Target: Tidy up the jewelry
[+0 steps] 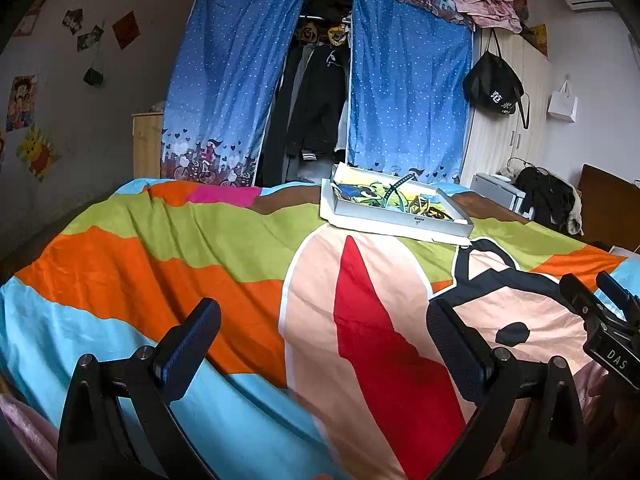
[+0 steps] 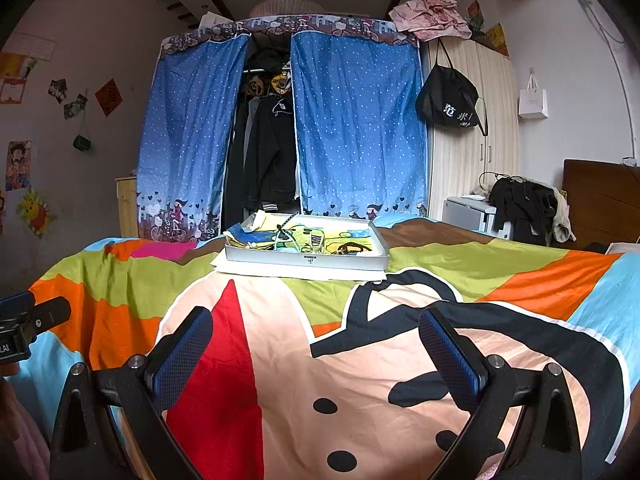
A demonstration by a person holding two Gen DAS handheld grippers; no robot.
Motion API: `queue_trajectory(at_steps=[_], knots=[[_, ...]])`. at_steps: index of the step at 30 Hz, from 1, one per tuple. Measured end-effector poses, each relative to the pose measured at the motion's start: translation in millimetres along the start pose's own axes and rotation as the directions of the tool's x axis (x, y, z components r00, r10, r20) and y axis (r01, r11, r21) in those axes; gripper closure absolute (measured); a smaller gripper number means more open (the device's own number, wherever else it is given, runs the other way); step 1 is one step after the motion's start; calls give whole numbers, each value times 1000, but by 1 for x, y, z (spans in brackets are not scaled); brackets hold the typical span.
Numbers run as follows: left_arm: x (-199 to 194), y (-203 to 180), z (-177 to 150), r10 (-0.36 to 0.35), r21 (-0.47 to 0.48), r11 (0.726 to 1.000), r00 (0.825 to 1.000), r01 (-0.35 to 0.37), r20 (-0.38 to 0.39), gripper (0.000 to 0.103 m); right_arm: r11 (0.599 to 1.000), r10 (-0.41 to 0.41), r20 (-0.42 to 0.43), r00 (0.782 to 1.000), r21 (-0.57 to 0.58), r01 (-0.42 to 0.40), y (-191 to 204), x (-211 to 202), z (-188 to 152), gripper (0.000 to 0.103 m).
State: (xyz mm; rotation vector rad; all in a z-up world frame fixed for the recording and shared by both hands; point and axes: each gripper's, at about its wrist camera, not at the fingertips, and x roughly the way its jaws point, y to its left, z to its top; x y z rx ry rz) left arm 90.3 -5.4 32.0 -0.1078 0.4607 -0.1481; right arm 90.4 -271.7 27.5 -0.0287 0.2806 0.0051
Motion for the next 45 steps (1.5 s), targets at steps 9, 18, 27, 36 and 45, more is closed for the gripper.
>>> queue_trajectory(at_steps=[9,18,27,36,45], knots=[[0,0,0,0,-3,1000,1000,0,-1,2,1000,0,-2,1000,0,0,0,0,0,0],[0,-2,-1,-4,-5,1000,1000,4,-2,2,1000,0,-5,1000,-1,0,0,0,-1,0],[-1,-2,-1,-4,-6,1000,1000,4,-3,2,1000,0,-4,1000,-2,0,-1,-1,-1,0],[0,-2,-1,-4,-5,1000,1000,4,-3,2,1000,1,-6,1000,-3,-1,0,0,0,0],[-1,-2,-2,-4,-6,1000,1000,4,-3,2,1000,1,-7,1000,-4,-1,-1,0,0,0]])
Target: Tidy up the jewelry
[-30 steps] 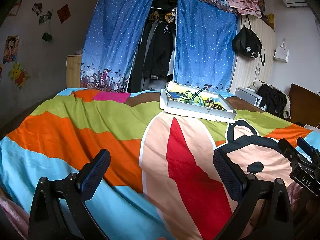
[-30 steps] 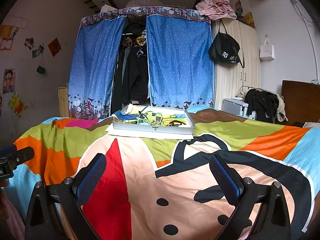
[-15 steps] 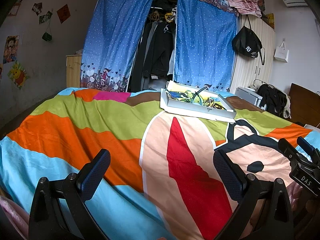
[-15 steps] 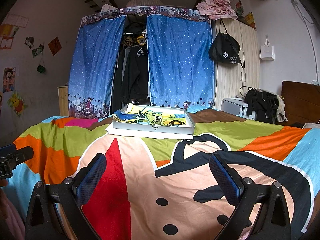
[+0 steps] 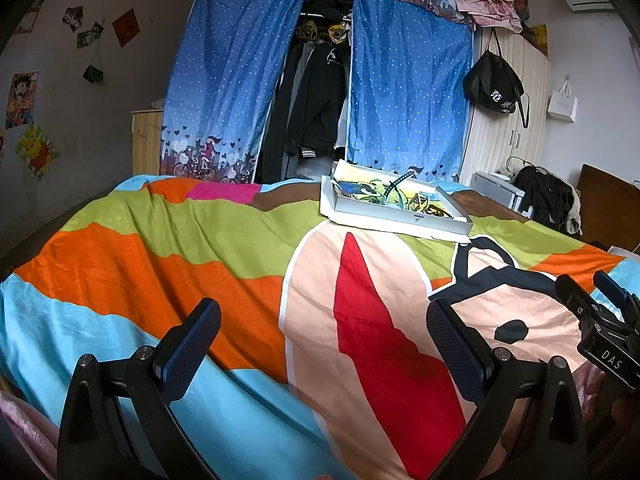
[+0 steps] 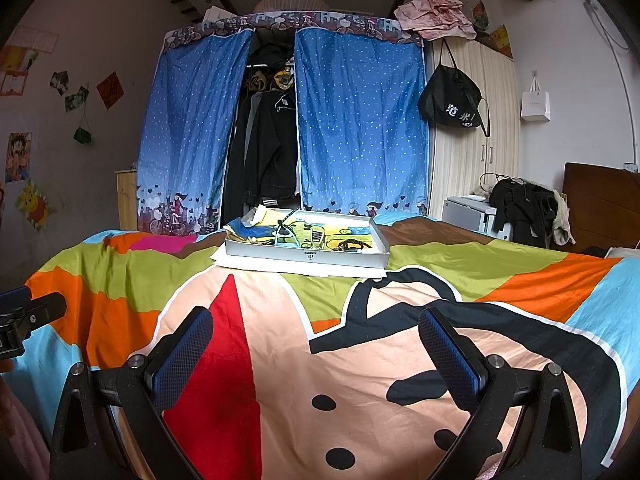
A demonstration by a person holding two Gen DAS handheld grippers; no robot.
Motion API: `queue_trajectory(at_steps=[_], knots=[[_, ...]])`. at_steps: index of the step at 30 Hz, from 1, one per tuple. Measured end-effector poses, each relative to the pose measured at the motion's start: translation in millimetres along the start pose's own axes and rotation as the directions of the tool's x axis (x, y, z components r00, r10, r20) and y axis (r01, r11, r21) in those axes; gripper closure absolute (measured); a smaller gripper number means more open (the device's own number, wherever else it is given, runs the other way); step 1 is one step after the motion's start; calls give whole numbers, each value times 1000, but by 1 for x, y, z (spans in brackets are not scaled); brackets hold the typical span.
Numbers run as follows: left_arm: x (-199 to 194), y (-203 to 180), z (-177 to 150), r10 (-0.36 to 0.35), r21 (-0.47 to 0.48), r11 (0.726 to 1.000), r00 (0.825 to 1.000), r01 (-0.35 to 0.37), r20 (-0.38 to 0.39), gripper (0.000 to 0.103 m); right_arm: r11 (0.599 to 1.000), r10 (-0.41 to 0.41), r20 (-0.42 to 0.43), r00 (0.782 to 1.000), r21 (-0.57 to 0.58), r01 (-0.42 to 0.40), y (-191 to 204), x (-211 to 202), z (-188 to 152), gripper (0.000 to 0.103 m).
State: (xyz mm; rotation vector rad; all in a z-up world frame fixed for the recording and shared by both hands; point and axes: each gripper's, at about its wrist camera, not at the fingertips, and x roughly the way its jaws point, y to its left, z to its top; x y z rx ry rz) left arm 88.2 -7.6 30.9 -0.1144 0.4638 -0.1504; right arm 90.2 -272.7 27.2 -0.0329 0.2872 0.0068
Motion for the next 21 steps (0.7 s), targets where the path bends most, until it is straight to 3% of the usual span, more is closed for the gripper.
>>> queue_trajectory(at_steps=[21], knots=[[3,3,-12,35,7,999,999,-35,-37,2,1000,1,-2,1000,-3,-1,0,-1,1,0]])
